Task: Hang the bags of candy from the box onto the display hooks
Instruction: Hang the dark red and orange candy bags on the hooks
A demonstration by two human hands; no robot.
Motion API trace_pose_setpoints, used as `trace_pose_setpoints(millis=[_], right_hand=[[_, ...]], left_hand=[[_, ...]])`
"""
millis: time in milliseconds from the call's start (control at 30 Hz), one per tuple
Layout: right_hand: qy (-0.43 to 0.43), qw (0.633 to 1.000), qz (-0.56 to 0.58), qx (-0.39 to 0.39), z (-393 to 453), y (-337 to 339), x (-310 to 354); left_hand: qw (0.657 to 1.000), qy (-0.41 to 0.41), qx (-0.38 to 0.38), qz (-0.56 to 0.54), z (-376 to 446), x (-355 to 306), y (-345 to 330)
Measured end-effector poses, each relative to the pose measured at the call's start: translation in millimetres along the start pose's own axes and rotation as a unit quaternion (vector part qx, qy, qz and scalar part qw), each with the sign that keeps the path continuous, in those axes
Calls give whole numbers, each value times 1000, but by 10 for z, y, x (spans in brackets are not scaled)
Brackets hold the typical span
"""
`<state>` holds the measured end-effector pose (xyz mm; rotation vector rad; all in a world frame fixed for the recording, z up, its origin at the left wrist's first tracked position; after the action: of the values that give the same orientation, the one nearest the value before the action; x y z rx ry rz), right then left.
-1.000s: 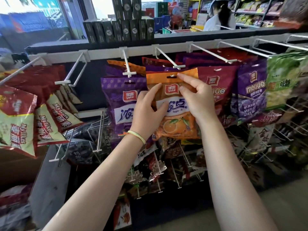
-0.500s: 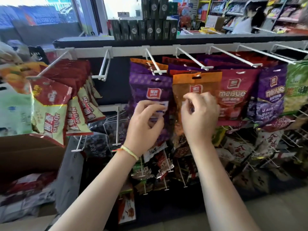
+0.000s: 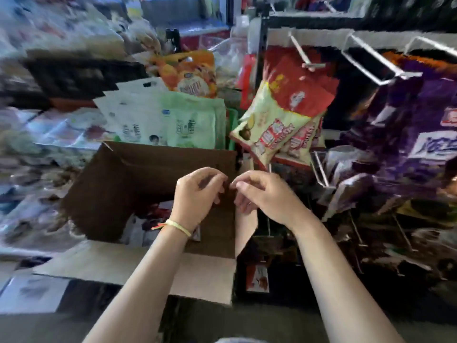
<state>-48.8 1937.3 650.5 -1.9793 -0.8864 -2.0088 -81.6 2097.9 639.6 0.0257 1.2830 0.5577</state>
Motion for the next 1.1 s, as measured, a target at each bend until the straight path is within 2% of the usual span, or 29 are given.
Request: trace_pose_setpoints(millis=[100, 167, 267, 367, 533, 667, 800, 867, 1000, 1100], right_hand=[[-53, 997, -33, 52, 357, -878, -128], [-86, 992, -68, 65, 655, -1353, -367], [-159, 984, -83, 20, 1039, -1798, -886], [-244, 967, -63, -41, 1207, -2047, -1358], [-309, 947, 5, -92, 1304, -2268, -1693], [-323, 935, 87, -115, 1487, -2282, -1838], [-384, 909, 138, -82, 1646, -2374, -1887], [-405, 906, 115, -49, 1694, -2420, -1917], [-397, 917, -45, -7, 1788, -2424, -2070], [-381, 919, -68, -72, 1836, -2367, -2128]], left_hand=[[993, 87, -20, 76, 32, 805, 708], [973, 173, 1, 156, 42, 1427, 1066], [941, 268, 75, 191, -17, 2174, 1326], [919, 311, 135, 199, -87, 2629, 1363], [922, 323, 146, 154, 113, 2838, 1247], [909, 376, 164, 70, 149, 2996, 1064], [891, 422, 166, 26, 157, 3113, 1037], [891, 425, 161, 21, 174, 3137, 1050], [891, 425, 161, 28, 174, 3187, 1040], [899, 410, 154, 29, 200, 3135, 1056]])
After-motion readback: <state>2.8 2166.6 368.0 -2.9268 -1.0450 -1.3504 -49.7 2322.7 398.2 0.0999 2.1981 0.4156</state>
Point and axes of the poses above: each hand's wrist, its own z-axis towards the middle knuckle, its own y-axis out of the back of the hand, x = y × z, the point moved 6 cm from there along z, towards the middle knuckle, and after that the axes turned 1 degree about -y, right-handed, at the moved point
